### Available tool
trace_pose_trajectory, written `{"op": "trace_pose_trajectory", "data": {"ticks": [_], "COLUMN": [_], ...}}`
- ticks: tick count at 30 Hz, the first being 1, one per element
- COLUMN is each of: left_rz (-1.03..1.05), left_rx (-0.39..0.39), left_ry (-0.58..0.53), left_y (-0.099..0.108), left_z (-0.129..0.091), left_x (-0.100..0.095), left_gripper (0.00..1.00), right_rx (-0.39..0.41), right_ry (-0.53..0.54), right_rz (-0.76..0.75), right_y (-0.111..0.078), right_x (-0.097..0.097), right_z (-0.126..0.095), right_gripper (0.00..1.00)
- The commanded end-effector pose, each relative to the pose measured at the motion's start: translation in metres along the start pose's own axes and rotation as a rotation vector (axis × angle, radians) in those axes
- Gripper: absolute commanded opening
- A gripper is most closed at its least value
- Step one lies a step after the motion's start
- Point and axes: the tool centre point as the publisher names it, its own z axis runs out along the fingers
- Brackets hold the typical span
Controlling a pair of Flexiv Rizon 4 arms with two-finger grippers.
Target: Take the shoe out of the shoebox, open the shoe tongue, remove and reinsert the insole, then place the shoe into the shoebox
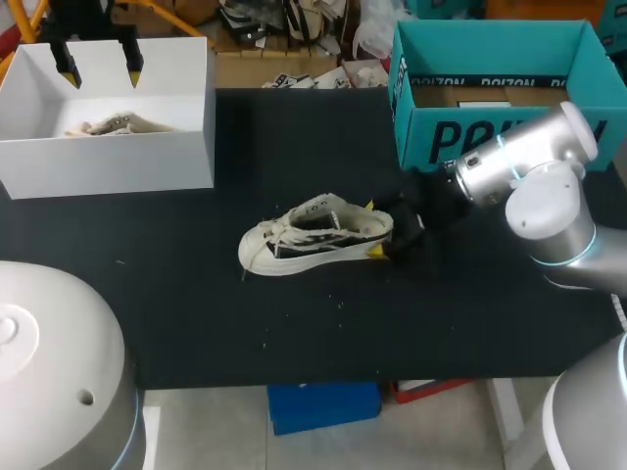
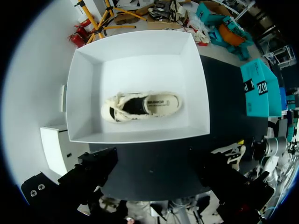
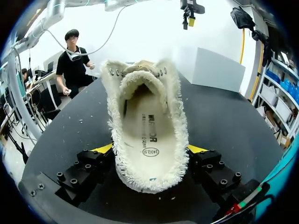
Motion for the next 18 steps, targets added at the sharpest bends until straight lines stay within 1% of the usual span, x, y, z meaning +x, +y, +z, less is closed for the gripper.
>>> {"op": "trace_pose_trajectory", "data": {"ticks": [1, 10, 13, 15, 17, 18], "left_rz": [-0.001, -0.001, -0.014, -0.041, -0.112, -0.139], "left_rx": [-0.001, -0.001, 0.009, 0.009, -0.022, -0.042], "left_ry": [-0.001, -0.001, -0.005, -0.024, -0.059, -0.044], "left_y": [0.000, 0.000, 0.002, 0.005, 0.008, 0.010], "left_z": [0.000, 0.000, -0.007, -0.013, -0.019, -0.022], "left_x": [0.000, 0.000, 0.007, 0.014, 0.022, 0.027], "left_gripper": [1.00, 1.00, 1.00, 1.00, 1.00, 1.00], "right_rx": [-0.003, -0.003, -0.003, -0.003, -0.003, -0.003], "right_ry": [0.008, 0.008, 0.008, 0.008, 0.008, 0.008], "right_rz": [0.001, 0.001, 0.001, 0.001, 0.001, 0.001], "right_y": [-0.003, -0.003, -0.003, -0.003, -0.003, -0.003], "right_x": [-0.005, -0.005, -0.005, -0.005, -0.005, -0.005], "right_z": [0.003, 0.003, 0.003, 0.003, 0.003, 0.003], "right_gripper": [0.00, 0.00, 0.00, 0.00, 0.00, 0.00]}}
